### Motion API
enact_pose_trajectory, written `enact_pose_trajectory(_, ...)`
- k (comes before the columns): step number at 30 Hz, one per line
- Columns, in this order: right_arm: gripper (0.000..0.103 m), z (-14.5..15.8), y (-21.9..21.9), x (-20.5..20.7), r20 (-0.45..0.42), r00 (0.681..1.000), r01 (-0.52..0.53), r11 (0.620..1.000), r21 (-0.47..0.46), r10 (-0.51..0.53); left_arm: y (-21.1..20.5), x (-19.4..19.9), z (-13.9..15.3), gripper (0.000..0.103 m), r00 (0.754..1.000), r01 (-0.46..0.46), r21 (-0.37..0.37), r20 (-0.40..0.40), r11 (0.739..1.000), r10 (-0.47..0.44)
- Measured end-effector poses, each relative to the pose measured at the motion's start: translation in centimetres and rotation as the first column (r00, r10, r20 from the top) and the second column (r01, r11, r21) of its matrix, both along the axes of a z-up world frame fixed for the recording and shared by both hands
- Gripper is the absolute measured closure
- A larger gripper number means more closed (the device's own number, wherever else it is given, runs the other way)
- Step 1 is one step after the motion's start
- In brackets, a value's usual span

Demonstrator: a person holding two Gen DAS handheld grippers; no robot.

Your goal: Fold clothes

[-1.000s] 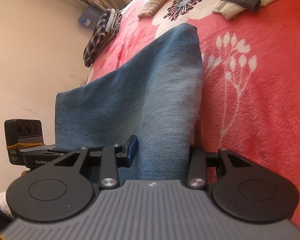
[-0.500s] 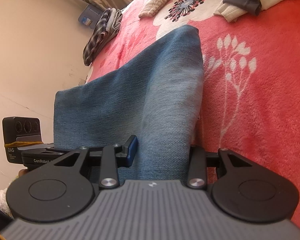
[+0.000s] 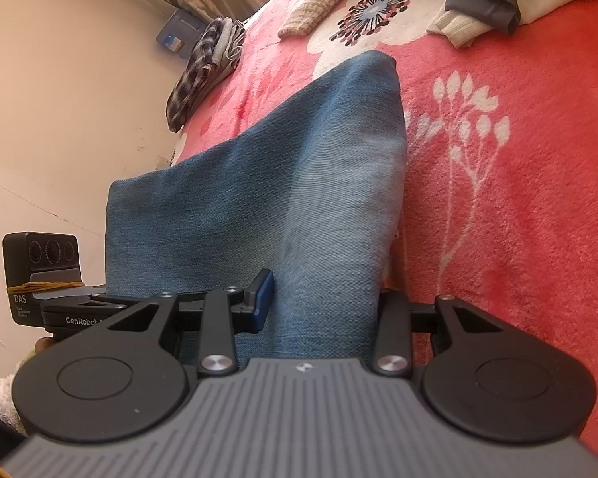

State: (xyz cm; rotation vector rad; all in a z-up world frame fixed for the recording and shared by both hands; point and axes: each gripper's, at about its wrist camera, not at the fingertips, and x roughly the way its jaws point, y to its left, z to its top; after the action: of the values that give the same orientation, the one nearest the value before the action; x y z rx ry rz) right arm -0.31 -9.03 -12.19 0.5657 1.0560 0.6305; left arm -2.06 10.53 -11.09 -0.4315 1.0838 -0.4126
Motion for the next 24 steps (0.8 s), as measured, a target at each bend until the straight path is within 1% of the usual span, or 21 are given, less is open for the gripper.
enact_pose_trajectory(2, 0.067, 0.0, 0.0, 0.0, -0.001, 1.000, -0.001, 1.000, -0.001, 0.001, -0.1, -0.1, 0.0, 0.044, 1.000, 0.002, 0.004, -0.003, 1.000, -0.002)
enact_pose_trajectory(6, 0.067, -0.4, -0.1, 0.0, -0.006, 1.000, -0.003, 1.000, 0.004, 0.003, -0.6, 0.1, -0.2, 0.044, 1.000, 0.009, 0.038, -0.015, 0.999, -0.008)
enact_pose_trajectory(13, 0.067, -1.7, -0.8, 0.0, -0.020, 1.000, 0.004, 0.999, 0.051, -0.003, -1.4, 0.5, -0.1, 0.040, 0.999, 0.008, 0.097, -0.043, 0.995, -0.004)
enact_pose_trajectory(17, 0.067, -2.1, -0.9, -0.1, -0.025, 1.000, 0.003, 0.998, 0.064, -0.001, -1.8, 0.5, 0.0, 0.038, 0.999, 0.015, 0.138, -0.044, 0.990, -0.009)
enact_pose_trajectory(20, 0.066, -2.1, -1.0, -0.3, -0.025, 1.000, 0.004, 0.998, 0.068, -0.002, -2.1, 0.5, 0.1, 0.038, 0.999, 0.014, 0.157, -0.050, 0.988, -0.006)
enact_pose_trajectory(24, 0.066, -2.4, -1.2, -0.4, -0.028, 1.000, 0.005, 0.997, 0.083, -0.003, -2.8, 0.4, 0.5, 0.038, 0.999, 0.016, 0.200, -0.040, 0.980, -0.008)
